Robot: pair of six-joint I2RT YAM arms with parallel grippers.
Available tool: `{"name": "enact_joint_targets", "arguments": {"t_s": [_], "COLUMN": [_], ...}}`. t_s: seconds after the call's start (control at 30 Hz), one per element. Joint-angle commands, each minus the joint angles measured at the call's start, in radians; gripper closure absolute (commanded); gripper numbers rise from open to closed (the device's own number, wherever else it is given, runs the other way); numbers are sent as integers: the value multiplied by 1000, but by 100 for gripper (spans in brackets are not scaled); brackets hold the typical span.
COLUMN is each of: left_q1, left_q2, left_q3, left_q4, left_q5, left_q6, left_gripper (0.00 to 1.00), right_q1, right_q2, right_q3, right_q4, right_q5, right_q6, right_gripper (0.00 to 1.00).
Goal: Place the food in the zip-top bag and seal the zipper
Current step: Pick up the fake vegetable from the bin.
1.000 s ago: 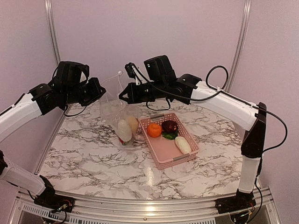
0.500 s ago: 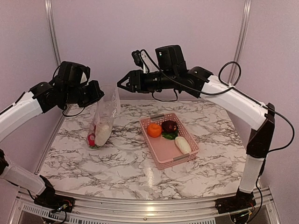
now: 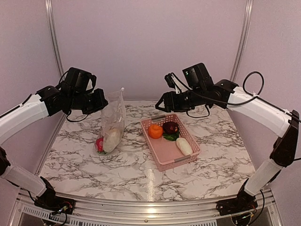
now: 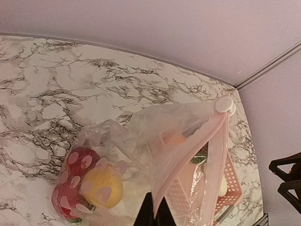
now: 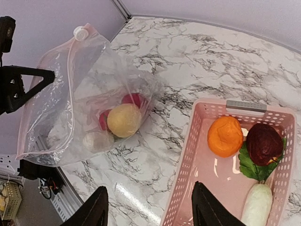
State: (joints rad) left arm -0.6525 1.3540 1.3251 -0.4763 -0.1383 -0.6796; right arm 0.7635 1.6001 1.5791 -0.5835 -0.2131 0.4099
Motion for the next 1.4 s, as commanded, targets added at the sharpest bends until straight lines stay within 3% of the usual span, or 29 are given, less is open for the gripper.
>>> {"name": "enact_joint_targets", "arguments": {"t_s": [0.0,0.67,1.0,1.37], "left_q1": [5,5,5,5], "left_q2": [26,68,123,122], "left_q3": [0,116,278,278], "left_q4": [-14,6,-274,-286], "left_q5": [15,100,-5,13], "left_q6": [27,80,190,199], "left_gripper": [100,100,100,100], "right_q1": [-24,-103,-103,-103], "right_q2": [-61,66,202,308], "right_q3": [-22,-111,-73,-7], "right_q4": [-120,-394,-452,-490], "right_q5": [92,174,198,345], "right_q6": [-57,-162,-195,-201], "right_gripper": [42,51,52,48]}}
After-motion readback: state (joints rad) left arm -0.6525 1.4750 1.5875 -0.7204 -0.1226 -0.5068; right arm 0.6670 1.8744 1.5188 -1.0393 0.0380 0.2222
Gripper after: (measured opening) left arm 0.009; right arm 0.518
